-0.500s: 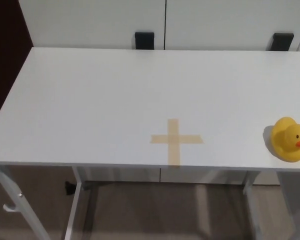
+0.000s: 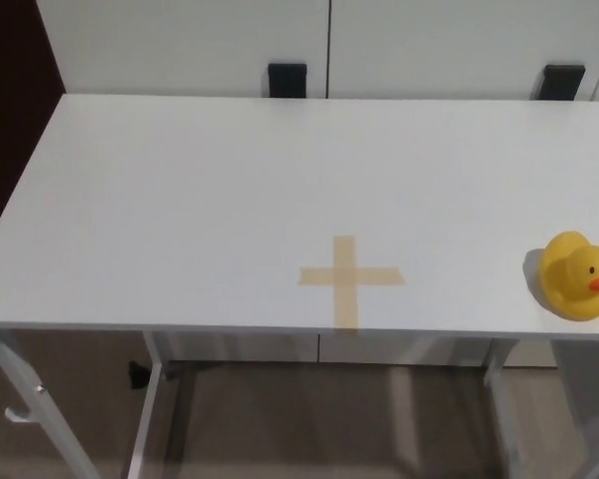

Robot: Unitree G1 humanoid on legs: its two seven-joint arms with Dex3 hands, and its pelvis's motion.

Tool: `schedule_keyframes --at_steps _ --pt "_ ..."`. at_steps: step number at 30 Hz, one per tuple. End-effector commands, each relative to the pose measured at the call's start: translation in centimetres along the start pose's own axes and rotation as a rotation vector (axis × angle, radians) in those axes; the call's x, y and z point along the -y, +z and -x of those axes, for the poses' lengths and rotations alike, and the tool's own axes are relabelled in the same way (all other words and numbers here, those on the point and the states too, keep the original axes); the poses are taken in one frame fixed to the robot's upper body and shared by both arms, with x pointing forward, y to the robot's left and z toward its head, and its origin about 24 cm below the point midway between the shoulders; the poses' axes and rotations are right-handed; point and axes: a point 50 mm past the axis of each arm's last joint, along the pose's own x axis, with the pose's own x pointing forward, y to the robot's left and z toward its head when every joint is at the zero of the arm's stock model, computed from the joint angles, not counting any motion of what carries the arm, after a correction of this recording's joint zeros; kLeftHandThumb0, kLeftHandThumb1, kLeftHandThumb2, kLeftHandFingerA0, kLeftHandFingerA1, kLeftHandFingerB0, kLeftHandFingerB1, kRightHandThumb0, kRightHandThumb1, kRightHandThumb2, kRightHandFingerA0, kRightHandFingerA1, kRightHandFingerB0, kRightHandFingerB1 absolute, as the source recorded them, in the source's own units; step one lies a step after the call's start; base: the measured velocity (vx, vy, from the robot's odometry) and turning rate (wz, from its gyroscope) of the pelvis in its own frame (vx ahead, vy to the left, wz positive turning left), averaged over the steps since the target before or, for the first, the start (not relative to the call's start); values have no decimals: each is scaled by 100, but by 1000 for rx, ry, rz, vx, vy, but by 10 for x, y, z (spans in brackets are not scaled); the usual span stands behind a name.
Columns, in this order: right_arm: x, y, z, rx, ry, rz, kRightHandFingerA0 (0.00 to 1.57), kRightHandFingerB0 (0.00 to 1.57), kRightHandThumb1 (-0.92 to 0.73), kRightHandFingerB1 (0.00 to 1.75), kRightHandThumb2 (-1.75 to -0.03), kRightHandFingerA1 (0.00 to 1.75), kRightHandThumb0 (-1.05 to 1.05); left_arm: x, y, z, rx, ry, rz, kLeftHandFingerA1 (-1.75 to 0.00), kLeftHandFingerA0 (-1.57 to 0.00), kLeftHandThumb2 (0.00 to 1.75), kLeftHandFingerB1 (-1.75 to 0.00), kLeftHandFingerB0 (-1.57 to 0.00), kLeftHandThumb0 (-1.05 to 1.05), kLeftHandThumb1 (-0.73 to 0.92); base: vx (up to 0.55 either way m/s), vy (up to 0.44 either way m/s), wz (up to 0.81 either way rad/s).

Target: The robot uses its right hand to push the yellow duck toy to the center of the white desk.

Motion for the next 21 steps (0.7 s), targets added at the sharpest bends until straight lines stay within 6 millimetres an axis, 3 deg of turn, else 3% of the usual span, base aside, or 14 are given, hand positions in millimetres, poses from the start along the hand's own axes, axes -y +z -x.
schedule_keyframes --at_steps 1,2,3,4,5,6,7,9,10,16,21 --pt "-32 83 -24 259 59 -31 39 31 -65 58 -104 65 -97 -6 2 0 37 21 -12 -63 -86 68 -59 -80 -11 70 0 0 0" --pt "-38 90 -26 282 77 -31 39 31 -65 58 -104 65 -97 -6 3 0 39 20 -10 -63 -86 68 -59 -80 -11 70 0 0 0" --pt "-51 106 -27 335 121 -32 40 32 -84 44 -65 53 -95 -6 2 1 39 20 -6 -63 -88 65 -58 -80 -12 69 0 0 0" --pt "-52 108 -27 338 124 -32 40 32 -84 44 -65 53 -95 -7 2 1 39 20 -6 -63 -88 65 -58 -80 -12 69 0 0 0" --pt "-58 115 -27 363 146 -30 34 27 -71 39 -83 45 -96 -5 1 1 37 19 -5 -63 -87 65 -58 -79 -13 68 0 0 0" --pt "-61 119 -27 374 155 -29 34 27 -71 39 -83 45 -96 -5 1 1 36 18 -4 -63 -87 65 -58 -79 -13 68 18 -6 10" --pt "-82 134 -26 425 227 -37 27 22 -90 28 -68 33 -74 -4 1 1 40 14 -11 -65 -87 68 -58 -79 -11 68 18 -6 7" --pt "-103 148 -23 463 287 -48 25 21 -91 30 -68 34 -73 -3 0 1 34 15 -10 -65 -89 64 -57 -81 -12 69 8 -3 4" --pt "-103 148 -23 463 287 -48 25 21 -91 30 -68 34 -73 -3 0 1 34 15 -10 -65 -89 64 -57 -81 -12 69 0 0 0" --pt "-155 164 -17 467 394 -29 23 20 -92 32 -73 41 -85 -2 -4 2 17 22 9 -66 -87 68 -59 -82 -12 71 0 0 0" --pt "-179 161 -12 469 449 19 24 18 -92 35 -74 44 -84 0 -3 1 24 18 -1 -64 -89 64 -57 -81 -13 70 0 0 0"
